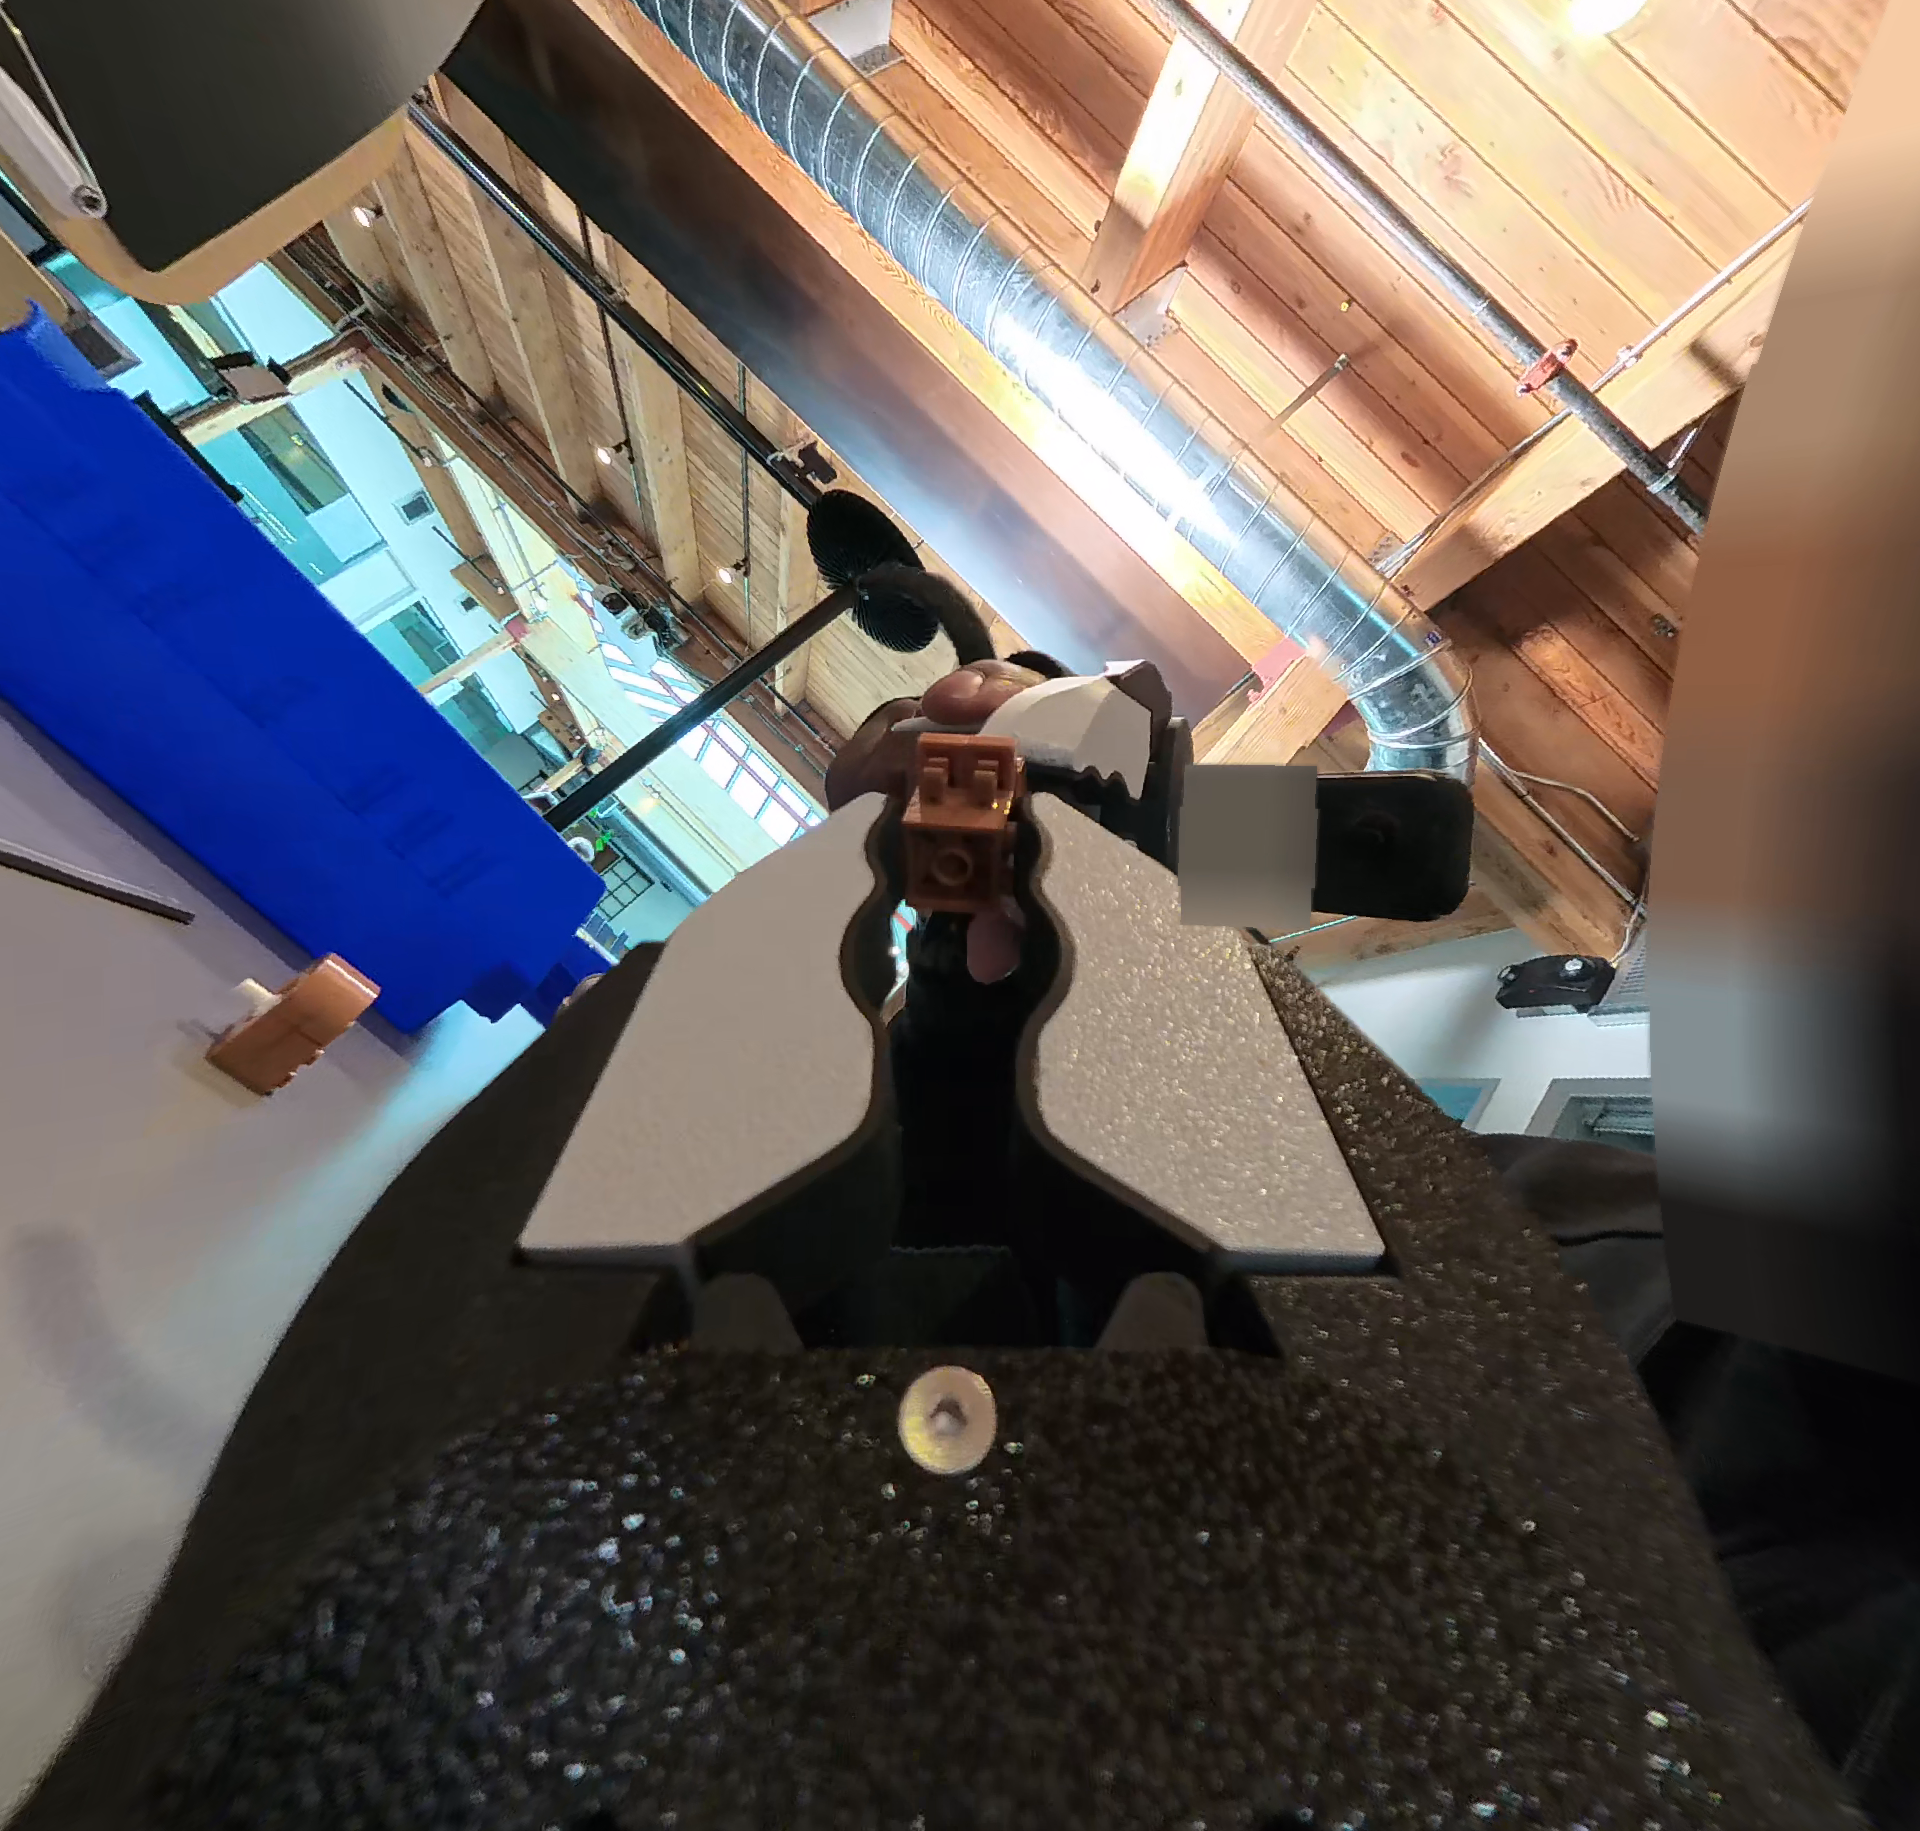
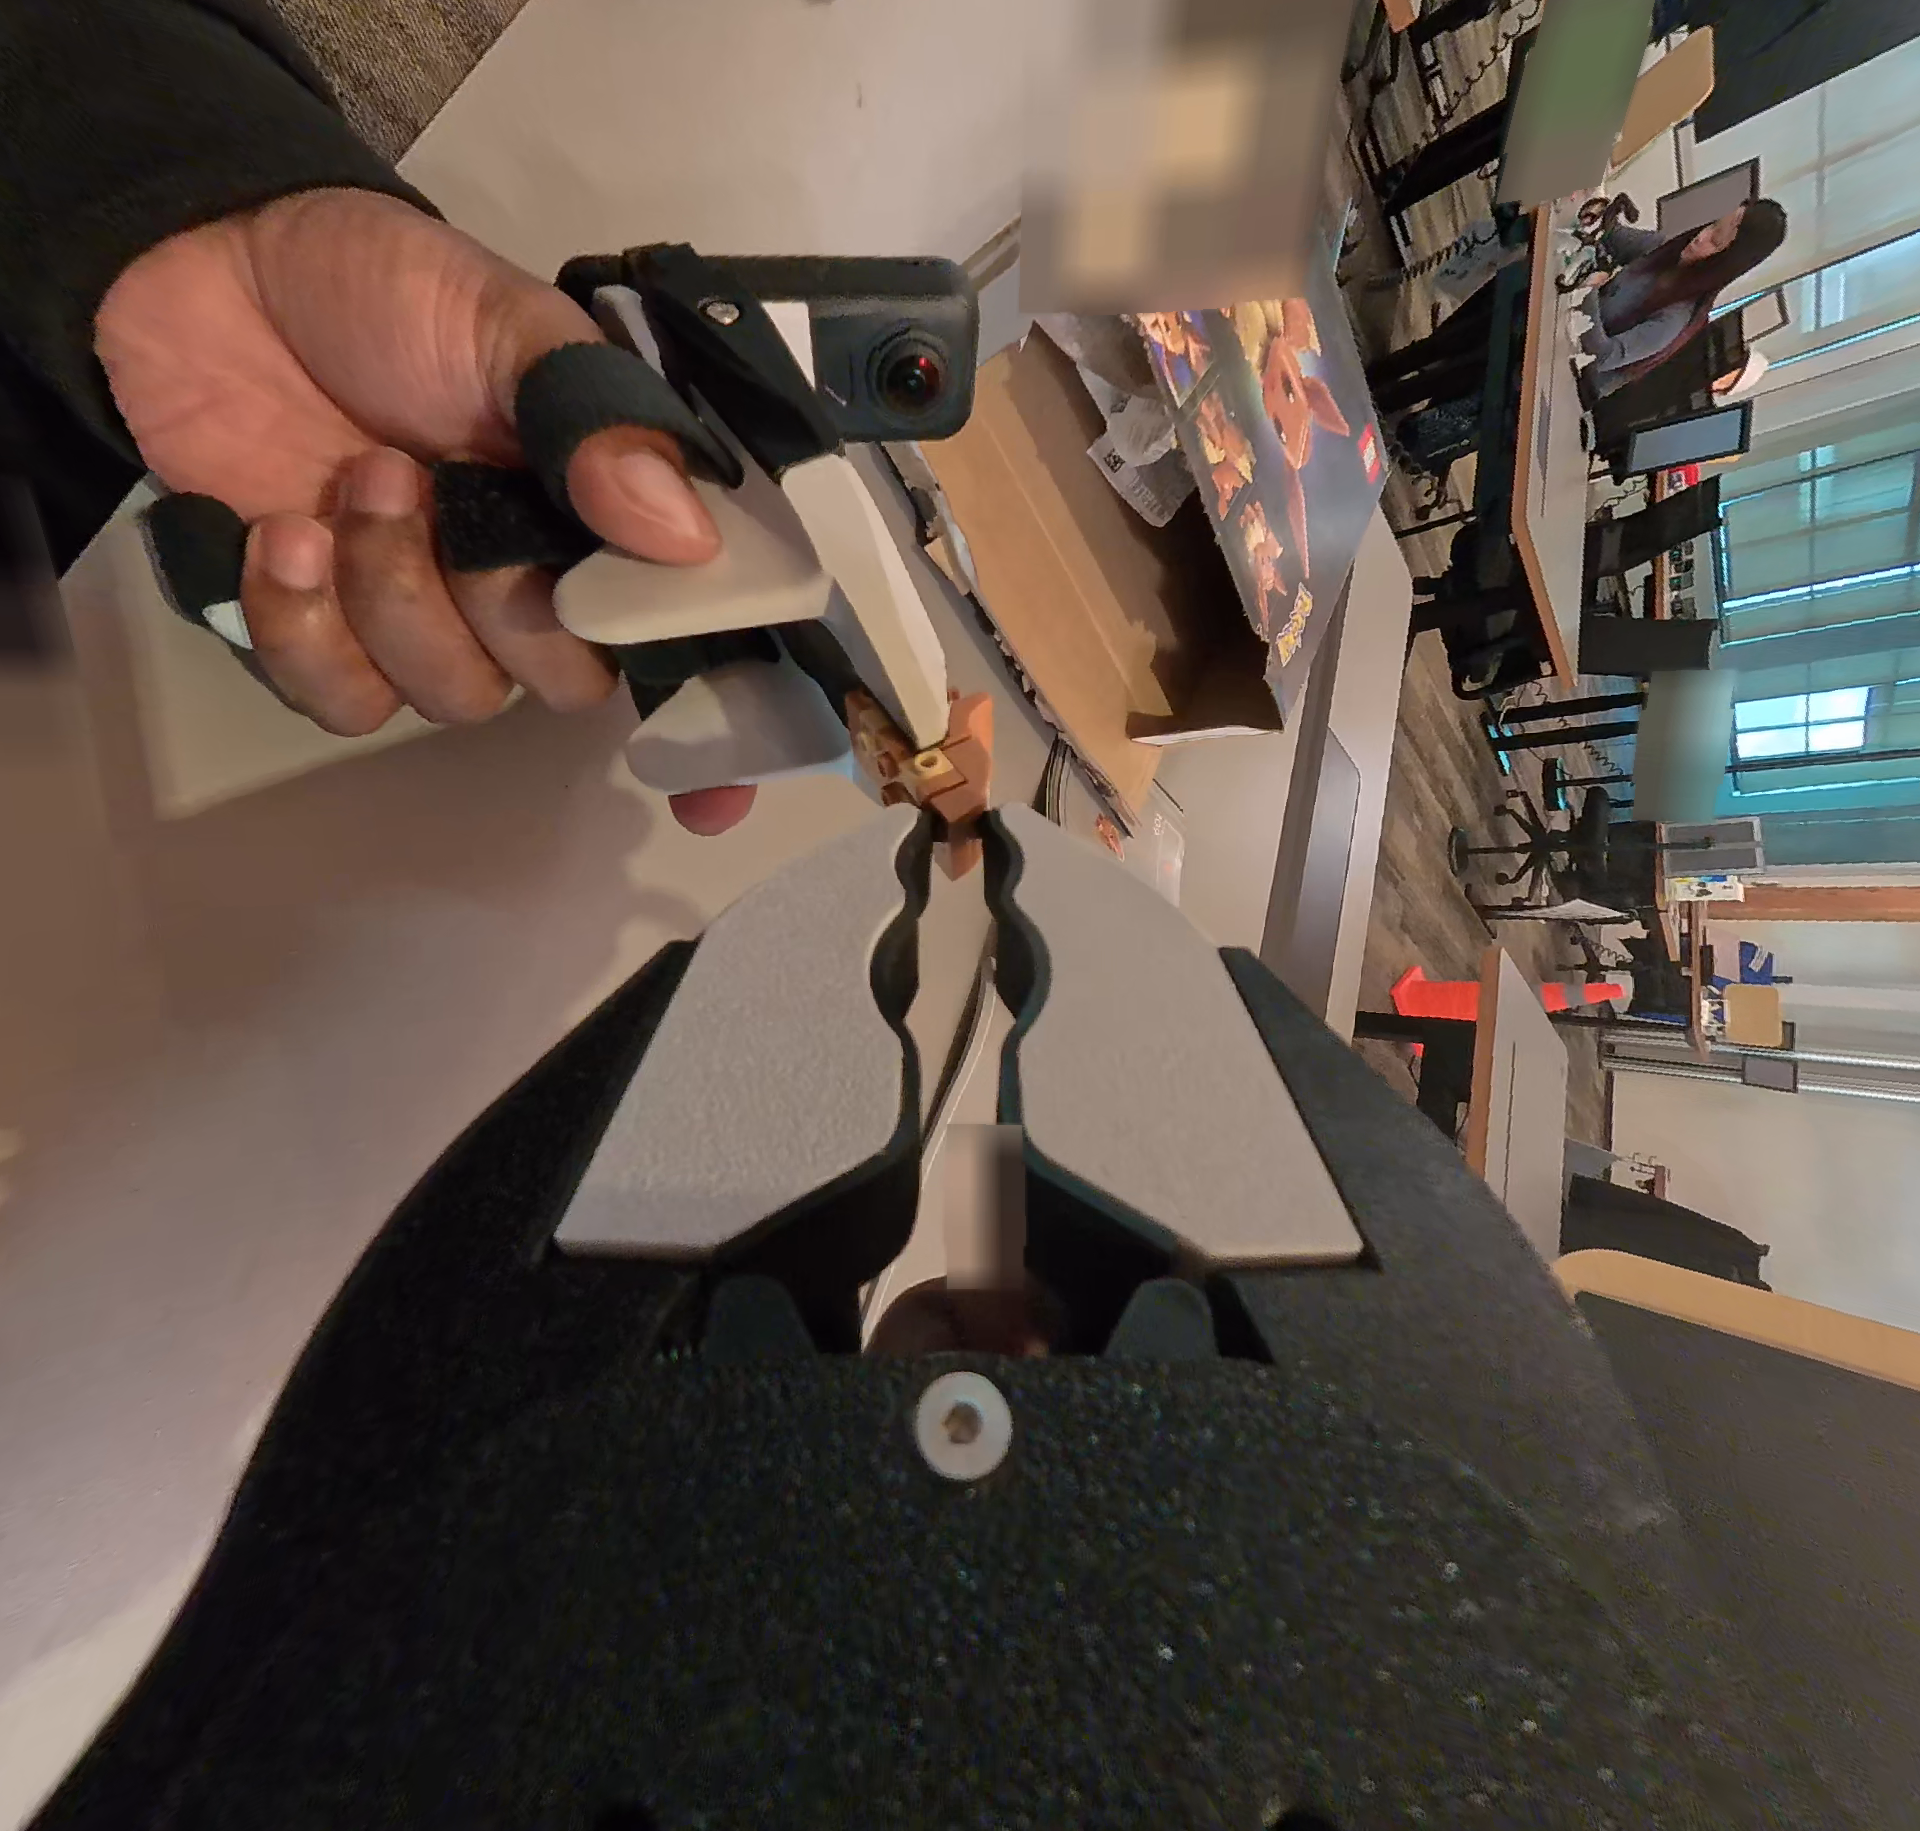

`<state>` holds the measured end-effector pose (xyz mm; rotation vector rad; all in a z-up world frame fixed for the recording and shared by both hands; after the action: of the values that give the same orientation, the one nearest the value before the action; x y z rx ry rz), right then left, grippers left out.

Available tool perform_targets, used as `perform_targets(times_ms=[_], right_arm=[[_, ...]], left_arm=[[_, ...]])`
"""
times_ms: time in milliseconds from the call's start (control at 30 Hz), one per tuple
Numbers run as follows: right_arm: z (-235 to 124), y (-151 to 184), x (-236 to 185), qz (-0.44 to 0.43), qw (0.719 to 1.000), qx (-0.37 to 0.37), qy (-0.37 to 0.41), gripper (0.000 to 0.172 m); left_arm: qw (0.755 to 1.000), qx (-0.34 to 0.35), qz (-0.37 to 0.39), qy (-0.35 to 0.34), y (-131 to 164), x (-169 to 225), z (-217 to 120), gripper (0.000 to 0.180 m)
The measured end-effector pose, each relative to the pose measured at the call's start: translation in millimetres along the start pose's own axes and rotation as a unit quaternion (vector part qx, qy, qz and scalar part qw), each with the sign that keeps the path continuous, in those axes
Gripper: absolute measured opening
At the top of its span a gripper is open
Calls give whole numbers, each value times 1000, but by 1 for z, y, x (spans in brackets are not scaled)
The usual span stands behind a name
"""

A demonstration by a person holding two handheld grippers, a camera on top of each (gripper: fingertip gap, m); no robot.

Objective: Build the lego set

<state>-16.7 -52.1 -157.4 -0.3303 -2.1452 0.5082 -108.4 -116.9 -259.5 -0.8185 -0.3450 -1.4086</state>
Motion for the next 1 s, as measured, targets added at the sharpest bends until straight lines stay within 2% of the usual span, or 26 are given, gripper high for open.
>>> perform_targets(times_ms=[267,400,500,1000], right_arm=[[2,0,-1,-11,1000,-8,7,9],[6,0,-4,-16,1000,-23,12,18],[7,0,-3,-12,999,-23,26,12],[9,-1,-3,7,999,-16,38,13]], left_arm=[[1000,10,-17,3,-1,-2,-1,19],[999,21,-30,-4,-1,-4,-2,19],[999,20,-31,-4,-1,-4,-2,19],[1000,22,-13,-9,0,-2,-2,19]])
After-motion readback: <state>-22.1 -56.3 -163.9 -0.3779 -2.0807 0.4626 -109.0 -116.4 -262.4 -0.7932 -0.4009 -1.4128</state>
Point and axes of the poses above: each gripper's, where its closed fingertips meet, z out along the fingers, y out of its underside, x = y × z across the jaws, the point moved 8 cm from there along -z, back along the fingers, and after that the axes turned 6 degrees about x, right-handed, at the moved point
